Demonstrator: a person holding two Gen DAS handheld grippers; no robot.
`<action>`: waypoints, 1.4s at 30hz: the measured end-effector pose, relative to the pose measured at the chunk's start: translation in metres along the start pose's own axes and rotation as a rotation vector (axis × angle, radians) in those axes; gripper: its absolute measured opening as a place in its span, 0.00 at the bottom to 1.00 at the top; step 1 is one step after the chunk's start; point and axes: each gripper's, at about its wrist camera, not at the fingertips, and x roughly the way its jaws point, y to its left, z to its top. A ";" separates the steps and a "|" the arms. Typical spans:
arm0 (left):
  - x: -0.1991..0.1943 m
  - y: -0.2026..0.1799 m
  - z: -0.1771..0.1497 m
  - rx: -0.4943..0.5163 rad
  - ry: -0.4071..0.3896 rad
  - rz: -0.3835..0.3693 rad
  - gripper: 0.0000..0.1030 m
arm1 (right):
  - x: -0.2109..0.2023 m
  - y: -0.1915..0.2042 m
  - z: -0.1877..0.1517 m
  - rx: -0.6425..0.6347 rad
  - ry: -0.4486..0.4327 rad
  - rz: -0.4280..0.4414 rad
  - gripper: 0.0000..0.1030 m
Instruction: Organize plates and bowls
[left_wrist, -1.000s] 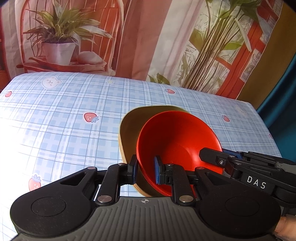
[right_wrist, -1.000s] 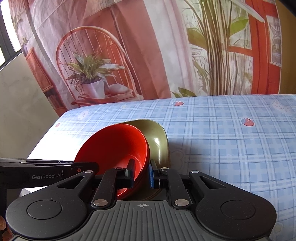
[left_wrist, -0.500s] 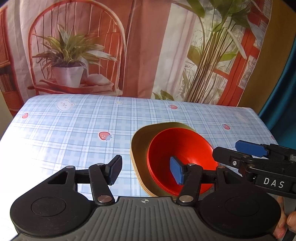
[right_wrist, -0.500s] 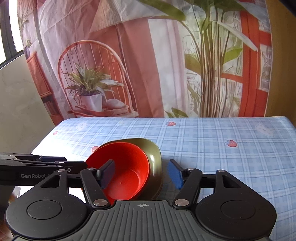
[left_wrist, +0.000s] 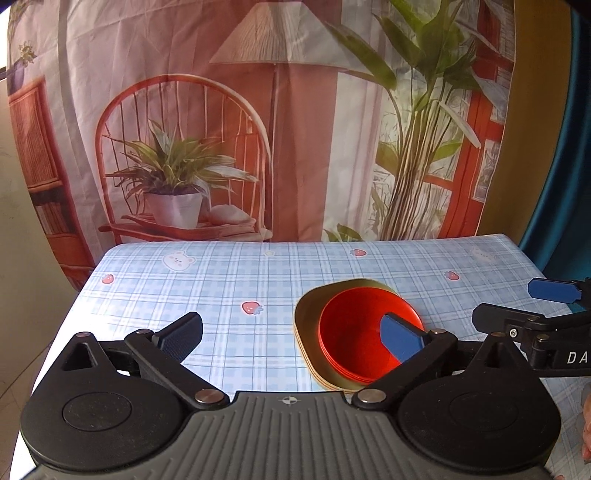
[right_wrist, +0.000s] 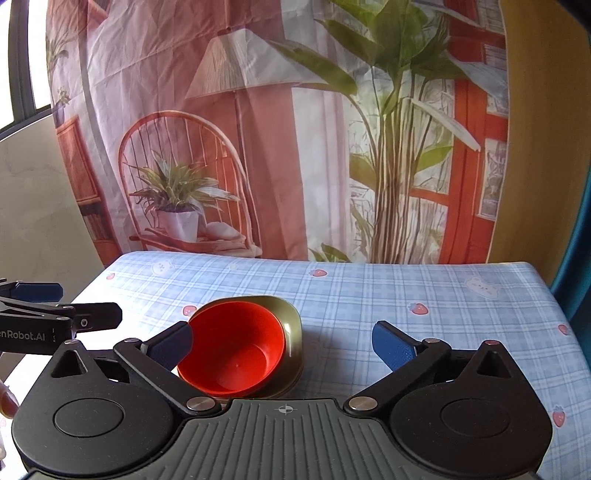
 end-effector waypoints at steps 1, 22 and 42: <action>-0.006 0.000 0.001 -0.004 -0.002 0.007 1.00 | -0.006 0.000 0.001 0.001 -0.004 -0.001 1.00; -0.200 -0.039 0.003 0.020 -0.295 0.149 1.00 | -0.192 0.003 0.020 0.015 -0.231 -0.082 1.00; -0.259 -0.054 -0.019 0.007 -0.321 0.146 1.00 | -0.262 0.036 -0.003 -0.038 -0.256 -0.019 1.00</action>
